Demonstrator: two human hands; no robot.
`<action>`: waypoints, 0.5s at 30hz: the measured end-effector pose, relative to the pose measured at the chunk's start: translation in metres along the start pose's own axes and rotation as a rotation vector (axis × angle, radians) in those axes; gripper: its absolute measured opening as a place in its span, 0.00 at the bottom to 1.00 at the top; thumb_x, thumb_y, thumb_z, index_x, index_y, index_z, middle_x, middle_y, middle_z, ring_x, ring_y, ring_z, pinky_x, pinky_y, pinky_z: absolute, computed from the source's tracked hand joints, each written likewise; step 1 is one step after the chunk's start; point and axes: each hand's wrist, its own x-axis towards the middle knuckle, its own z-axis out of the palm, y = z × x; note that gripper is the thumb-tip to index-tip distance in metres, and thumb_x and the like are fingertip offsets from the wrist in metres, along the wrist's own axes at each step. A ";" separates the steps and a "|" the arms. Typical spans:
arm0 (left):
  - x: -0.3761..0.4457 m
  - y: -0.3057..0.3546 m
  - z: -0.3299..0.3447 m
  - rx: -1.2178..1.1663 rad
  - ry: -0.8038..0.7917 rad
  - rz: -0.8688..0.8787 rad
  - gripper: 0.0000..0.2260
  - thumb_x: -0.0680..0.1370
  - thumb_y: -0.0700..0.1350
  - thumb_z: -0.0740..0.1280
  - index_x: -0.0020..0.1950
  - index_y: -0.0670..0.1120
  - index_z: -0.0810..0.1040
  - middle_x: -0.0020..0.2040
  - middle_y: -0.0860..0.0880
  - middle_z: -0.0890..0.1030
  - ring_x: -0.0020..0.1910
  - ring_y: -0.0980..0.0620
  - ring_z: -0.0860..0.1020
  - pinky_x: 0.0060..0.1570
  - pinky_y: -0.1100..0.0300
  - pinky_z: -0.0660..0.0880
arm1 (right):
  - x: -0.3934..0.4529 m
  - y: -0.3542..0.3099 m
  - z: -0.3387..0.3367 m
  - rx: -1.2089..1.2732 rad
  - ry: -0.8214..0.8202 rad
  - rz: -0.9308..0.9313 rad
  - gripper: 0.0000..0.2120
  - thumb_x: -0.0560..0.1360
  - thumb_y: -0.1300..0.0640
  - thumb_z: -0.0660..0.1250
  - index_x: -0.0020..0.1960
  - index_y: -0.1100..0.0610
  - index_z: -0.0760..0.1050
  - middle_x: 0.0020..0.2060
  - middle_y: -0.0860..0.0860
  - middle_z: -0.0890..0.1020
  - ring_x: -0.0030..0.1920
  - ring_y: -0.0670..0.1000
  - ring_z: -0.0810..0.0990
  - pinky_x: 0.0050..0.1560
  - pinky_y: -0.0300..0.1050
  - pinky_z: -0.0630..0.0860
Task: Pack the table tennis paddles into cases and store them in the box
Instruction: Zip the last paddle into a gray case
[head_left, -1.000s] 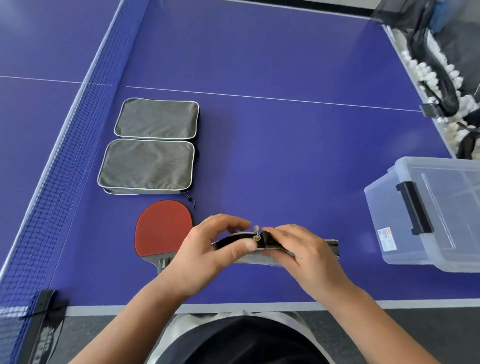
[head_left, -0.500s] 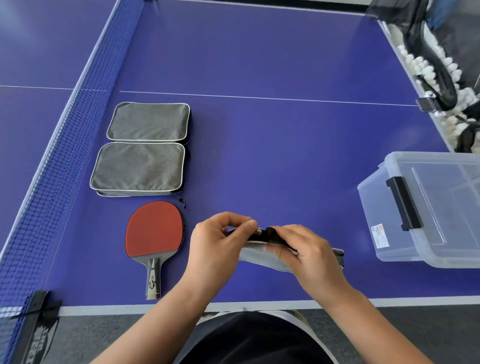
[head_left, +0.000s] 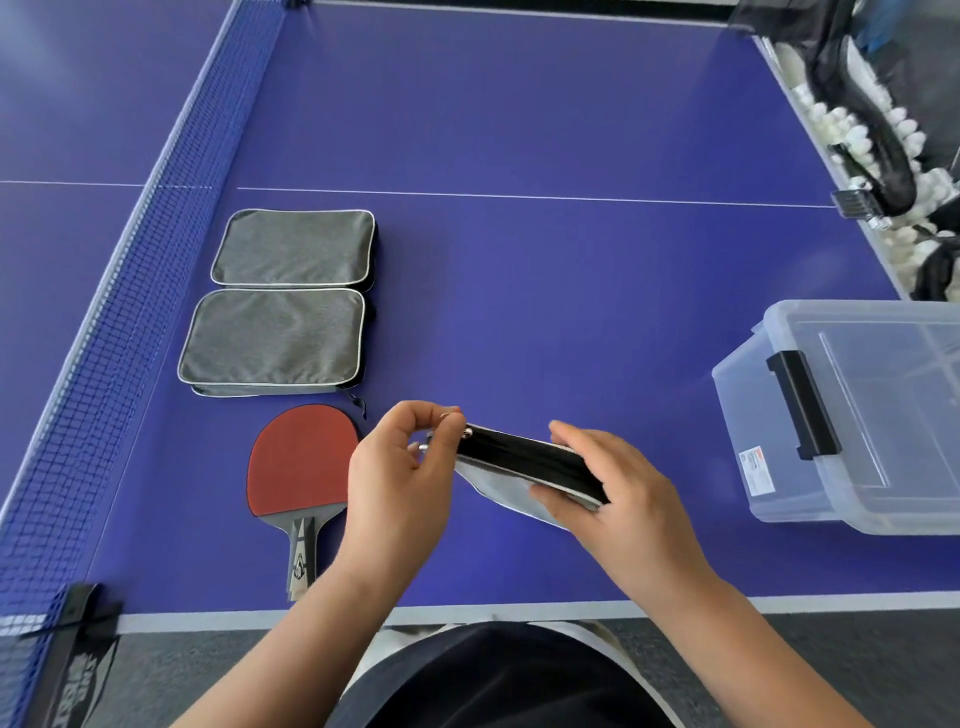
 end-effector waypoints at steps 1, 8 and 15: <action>-0.003 0.004 0.002 0.020 -0.002 0.050 0.03 0.79 0.48 0.69 0.45 0.54 0.79 0.37 0.61 0.82 0.30 0.62 0.74 0.31 0.70 0.67 | 0.005 -0.004 0.001 -0.070 0.006 -0.053 0.22 0.71 0.50 0.75 0.63 0.56 0.78 0.53 0.46 0.82 0.52 0.47 0.79 0.55 0.40 0.75; -0.006 0.006 0.005 0.136 0.032 0.172 0.07 0.79 0.45 0.69 0.44 0.57 0.77 0.51 0.62 0.80 0.45 0.63 0.79 0.40 0.72 0.70 | 0.015 -0.010 0.004 -0.115 0.037 -0.109 0.09 0.73 0.55 0.73 0.53 0.54 0.81 0.42 0.44 0.83 0.42 0.47 0.78 0.47 0.44 0.74; 0.000 -0.010 0.001 0.091 0.031 0.031 0.07 0.79 0.47 0.69 0.41 0.50 0.78 0.33 0.55 0.80 0.31 0.57 0.75 0.32 0.68 0.68 | 0.004 -0.006 0.009 -0.077 0.046 -0.025 0.16 0.71 0.53 0.76 0.57 0.56 0.81 0.46 0.46 0.84 0.46 0.47 0.79 0.45 0.47 0.80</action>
